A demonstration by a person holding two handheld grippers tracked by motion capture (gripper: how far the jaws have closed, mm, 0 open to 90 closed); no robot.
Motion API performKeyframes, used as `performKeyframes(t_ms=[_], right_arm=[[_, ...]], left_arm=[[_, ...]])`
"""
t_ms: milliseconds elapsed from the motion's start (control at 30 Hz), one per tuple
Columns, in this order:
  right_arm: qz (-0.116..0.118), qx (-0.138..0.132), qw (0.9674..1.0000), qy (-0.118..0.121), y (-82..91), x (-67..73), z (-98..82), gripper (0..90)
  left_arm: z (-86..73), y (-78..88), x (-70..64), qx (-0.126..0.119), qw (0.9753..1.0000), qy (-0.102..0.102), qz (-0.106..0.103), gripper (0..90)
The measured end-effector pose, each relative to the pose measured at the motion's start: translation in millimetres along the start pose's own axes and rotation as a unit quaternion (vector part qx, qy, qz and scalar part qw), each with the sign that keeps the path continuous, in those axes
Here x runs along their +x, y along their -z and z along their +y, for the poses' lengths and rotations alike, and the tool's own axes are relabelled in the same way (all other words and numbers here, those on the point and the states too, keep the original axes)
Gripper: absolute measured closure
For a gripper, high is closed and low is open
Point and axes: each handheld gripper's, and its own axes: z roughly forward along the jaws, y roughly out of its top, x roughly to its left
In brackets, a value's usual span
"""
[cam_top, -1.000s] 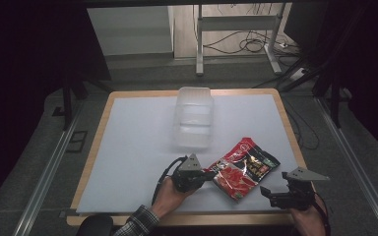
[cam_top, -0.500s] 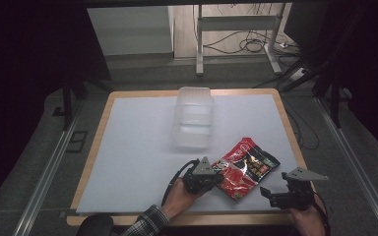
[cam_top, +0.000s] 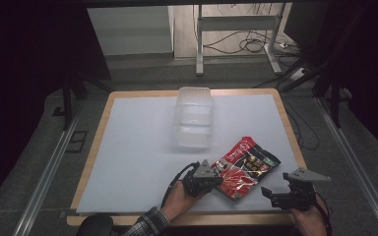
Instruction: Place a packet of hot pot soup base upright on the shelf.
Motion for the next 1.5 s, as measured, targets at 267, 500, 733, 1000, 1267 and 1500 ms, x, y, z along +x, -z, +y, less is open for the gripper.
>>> performKeyframes(t_ms=[267, 500, 733, 1000, 1267, 1500], right_arm=[[0.003, -0.007, 0.9999, 0.01, 3.5, 4.3, 1.2, 0.0], [0.019, -0.031, 0.999, 0.026, 3.5, 12.0, 8.5, 0.0], [0.049, -0.053, 0.9973, 0.012, -0.1, 18.0, 22.7, 1.2], [0.079, -0.025, 0.9965, 0.0, -23.3, 28.4, 54.3, 1.4], [0.089, -0.039, 0.9953, 0.001, -37.2, 32.3, 75.0, 27.5], [0.106, -0.055, 0.9929, -0.011, -39.7, 30.3, 78.7, 65.1]], left_arm=[[-2.5, 1.6, -3.6, 0.015, 0.9998, -0.007, 0.006, 90.0], [-4.3, 2.6, -2.9, 0.024, 0.9997, -0.007, 0.0, 90.0], [-7.0, 3.0, -3.9, 0.027, 0.9996, 0.0, -0.002, 90.0], [-8.3, 3.3, -3.7, 0.03, 0.9995, 0.003, -0.005, 90.0], [-9.0, 3.7, -4.6, 0.029, 0.9996, 0.0, -0.003, 90.0], [-10.7, 5.9, -2.9, 0.025, 0.9996, 0.011, -0.013, 89.1]])
